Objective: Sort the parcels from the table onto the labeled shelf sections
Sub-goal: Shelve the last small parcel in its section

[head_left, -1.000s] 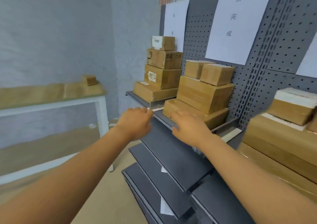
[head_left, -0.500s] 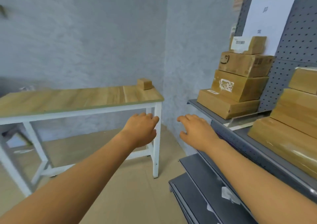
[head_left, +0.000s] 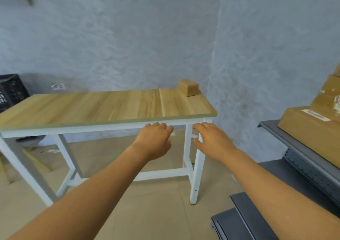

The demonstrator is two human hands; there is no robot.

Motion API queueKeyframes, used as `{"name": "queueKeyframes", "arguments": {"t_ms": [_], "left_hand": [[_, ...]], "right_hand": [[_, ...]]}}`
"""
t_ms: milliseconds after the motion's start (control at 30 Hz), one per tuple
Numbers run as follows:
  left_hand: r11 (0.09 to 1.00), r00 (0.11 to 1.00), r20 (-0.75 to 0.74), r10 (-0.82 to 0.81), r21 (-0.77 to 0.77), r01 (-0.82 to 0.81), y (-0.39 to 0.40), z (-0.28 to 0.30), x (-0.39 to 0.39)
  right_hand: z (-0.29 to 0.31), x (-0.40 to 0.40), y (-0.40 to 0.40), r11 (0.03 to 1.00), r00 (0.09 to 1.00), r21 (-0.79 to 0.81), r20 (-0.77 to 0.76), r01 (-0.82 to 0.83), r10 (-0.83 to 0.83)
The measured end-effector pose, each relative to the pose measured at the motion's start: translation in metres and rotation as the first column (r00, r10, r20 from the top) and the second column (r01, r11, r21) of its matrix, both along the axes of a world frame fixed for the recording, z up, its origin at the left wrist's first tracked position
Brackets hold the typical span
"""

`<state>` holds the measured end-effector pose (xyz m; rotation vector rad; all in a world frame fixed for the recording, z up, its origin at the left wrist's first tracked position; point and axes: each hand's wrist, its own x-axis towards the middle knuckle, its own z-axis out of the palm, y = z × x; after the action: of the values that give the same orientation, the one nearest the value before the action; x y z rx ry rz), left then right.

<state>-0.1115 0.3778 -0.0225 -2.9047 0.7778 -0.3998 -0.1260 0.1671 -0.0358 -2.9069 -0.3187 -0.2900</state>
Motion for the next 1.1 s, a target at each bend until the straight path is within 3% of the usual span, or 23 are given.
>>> {"name": "queueKeyframes", "arguments": {"t_ms": [433,767,1100], "left_hand": [[0.996,0.996,-0.044,0.079,-0.044,-0.08,0.034,-0.011,0.226],[0.999,0.997,-0.074,-0.037,-0.025,0.036,0.036,-0.01,0.406],[0.995,0.989,-0.106,-0.105,-0.011,0.104,-0.008,-0.016,0.516]], "right_hand": [[0.0,0.232,0.028,0.994,0.997,0.094,-0.057,-0.046,0.052],[-0.004,0.385,0.032,0.984,0.99,0.138,-0.095,0.114,-0.101],[-0.004,0.477,-0.021,0.957,0.968,0.151,-0.074,0.249,-0.241]]}}
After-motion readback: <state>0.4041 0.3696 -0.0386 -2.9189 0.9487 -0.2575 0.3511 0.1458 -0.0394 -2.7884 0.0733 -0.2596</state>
